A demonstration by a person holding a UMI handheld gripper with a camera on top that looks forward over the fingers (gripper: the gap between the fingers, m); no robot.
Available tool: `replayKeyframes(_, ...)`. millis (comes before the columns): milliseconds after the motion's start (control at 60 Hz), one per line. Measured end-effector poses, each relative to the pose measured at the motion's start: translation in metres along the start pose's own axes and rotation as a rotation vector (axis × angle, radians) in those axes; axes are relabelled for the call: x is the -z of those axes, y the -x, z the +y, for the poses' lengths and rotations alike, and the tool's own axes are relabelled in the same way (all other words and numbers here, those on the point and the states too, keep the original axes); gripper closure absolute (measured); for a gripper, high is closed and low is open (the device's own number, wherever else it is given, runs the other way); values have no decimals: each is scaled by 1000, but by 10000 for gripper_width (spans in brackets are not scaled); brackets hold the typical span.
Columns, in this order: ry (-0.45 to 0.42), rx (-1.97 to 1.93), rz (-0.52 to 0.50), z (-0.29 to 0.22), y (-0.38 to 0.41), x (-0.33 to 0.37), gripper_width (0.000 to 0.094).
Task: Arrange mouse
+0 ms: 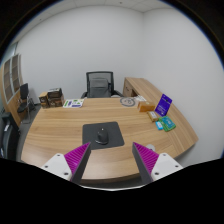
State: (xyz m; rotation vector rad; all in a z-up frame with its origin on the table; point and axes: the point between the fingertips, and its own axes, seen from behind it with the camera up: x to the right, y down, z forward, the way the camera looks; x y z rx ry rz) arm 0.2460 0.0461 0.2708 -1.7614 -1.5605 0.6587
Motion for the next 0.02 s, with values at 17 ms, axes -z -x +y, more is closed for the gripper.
replayKeyframes(17, 2, -7, -3, 2, -1, 1, 80)
